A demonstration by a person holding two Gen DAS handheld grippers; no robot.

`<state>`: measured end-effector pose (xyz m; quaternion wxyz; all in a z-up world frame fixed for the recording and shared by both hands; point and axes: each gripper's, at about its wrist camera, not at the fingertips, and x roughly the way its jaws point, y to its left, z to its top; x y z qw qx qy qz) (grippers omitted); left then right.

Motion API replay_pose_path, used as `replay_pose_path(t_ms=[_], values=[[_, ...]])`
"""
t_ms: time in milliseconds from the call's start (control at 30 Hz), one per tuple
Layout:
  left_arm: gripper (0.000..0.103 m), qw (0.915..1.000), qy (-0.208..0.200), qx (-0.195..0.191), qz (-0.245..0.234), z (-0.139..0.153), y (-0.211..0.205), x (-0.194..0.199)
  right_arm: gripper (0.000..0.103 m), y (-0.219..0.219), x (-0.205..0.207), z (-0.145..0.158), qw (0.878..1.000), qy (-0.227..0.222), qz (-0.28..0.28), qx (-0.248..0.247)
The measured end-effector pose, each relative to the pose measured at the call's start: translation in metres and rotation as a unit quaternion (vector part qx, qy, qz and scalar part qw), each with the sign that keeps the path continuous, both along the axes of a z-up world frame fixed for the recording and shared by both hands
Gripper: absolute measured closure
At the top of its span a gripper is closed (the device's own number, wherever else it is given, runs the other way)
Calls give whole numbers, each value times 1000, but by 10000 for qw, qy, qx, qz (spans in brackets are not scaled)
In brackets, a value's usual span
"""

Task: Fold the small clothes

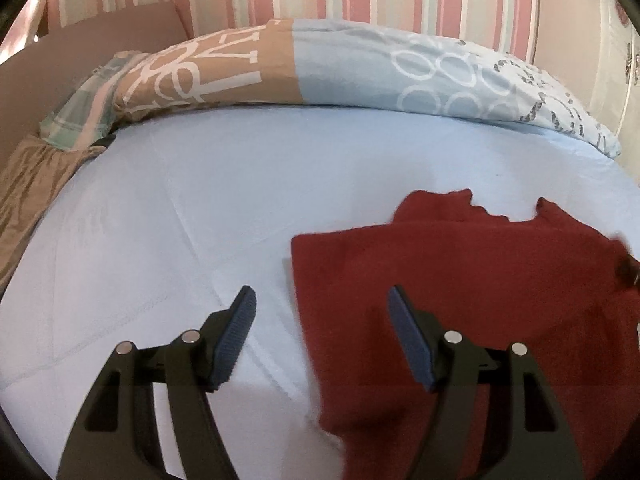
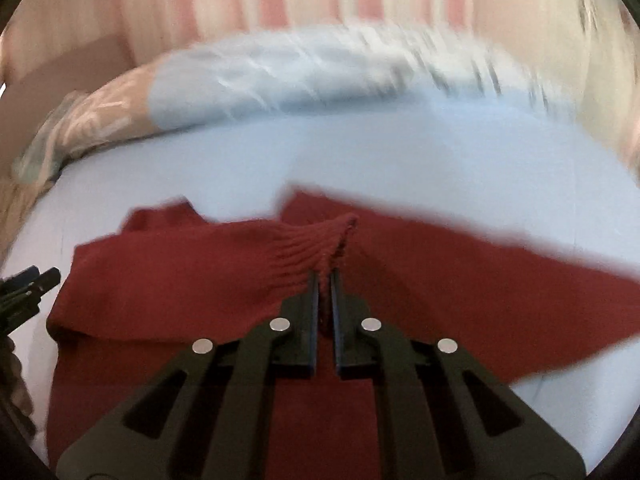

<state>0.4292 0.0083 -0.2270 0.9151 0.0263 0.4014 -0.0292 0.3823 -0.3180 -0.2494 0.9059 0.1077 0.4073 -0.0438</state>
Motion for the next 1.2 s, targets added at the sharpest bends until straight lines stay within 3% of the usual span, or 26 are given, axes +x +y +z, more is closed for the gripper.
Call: replay_pose_path(t_ms=[167,433,533,600,733,900,1000,1067,1100,1200], values=[[34,9998,64,149,-136,-3,-16,-1,97,-14,-5,-15,9998,113,147,110],[34,9997,203,129,50,-6,1,7,97,-4,-4,14,9983,-242,433,311],[34,9995,251,71,190,-6,16,8,97,-16,9,22,9985,-270,201,439],[34,9993,306,38,228,-8,20,9,97,-30,21,10,9983,-4,5,577],[34,9995,277,148,95,-10,12,6,94,-30,27,-18,9987,488,-33,168],[34,9995,285,121,-102,-14,-7,7,86,-28,16,-12,9991,397,-109,-82],[34,9994,230,126,-212,-13,-20,8,83,-21,2,6,9998,-2,-129,-180],[34,9993,228,116,-289,-13,-29,11,73,-11,-3,12,9991,-191,-49,-386],[34,9992,233,120,-307,-13,-32,12,67,-2,-2,11,9985,-211,86,-491],[34,9988,303,178,-350,-17,-43,17,68,11,10,-6,9970,122,289,-713]])
